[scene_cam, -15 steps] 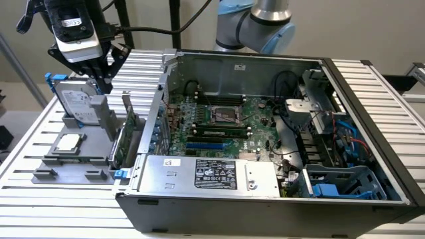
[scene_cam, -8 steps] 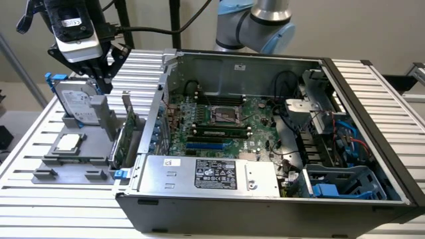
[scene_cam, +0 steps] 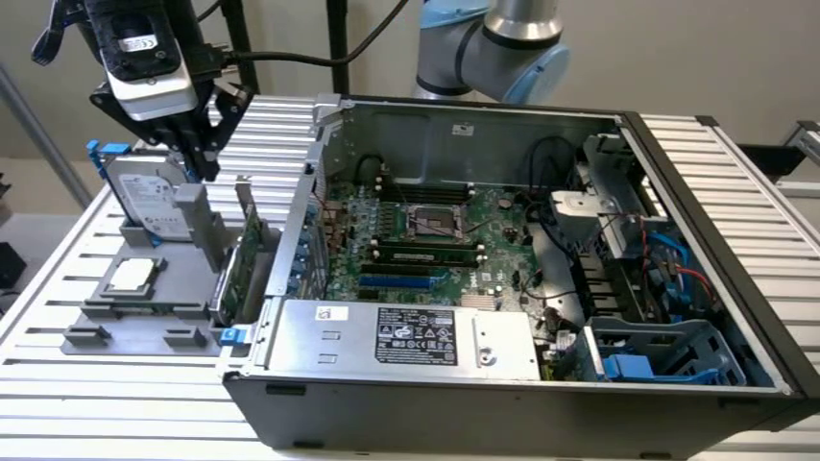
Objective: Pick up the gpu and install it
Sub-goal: 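Pick up the gpu and move the gpu toward the slot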
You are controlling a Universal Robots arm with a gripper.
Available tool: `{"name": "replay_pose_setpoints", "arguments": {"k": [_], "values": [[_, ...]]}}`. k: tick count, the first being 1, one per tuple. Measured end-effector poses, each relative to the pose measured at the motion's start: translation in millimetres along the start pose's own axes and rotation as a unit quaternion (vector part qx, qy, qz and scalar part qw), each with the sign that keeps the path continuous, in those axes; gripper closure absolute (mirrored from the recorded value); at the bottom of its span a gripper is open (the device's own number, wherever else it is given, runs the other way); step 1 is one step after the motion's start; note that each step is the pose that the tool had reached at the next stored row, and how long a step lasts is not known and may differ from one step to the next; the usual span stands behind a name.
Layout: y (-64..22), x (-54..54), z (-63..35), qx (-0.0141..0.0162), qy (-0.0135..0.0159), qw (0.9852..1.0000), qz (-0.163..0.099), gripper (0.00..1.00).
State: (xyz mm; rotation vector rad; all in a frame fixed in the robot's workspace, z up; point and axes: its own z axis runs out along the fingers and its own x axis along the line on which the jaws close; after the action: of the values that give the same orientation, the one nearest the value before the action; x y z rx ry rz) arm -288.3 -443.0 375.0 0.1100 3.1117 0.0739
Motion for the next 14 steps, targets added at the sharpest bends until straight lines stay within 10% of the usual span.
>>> {"name": "replay_pose_setpoints", "arguments": {"k": [5, 14], "values": [[-0.1, 0.3, 0.8, -0.0001, -0.0001, 1.0000, 0.000, 0.58], [-1.3, 6.8, 16.9, 0.0000, -0.0006, 1.0000, 0.000, 0.52]]}}
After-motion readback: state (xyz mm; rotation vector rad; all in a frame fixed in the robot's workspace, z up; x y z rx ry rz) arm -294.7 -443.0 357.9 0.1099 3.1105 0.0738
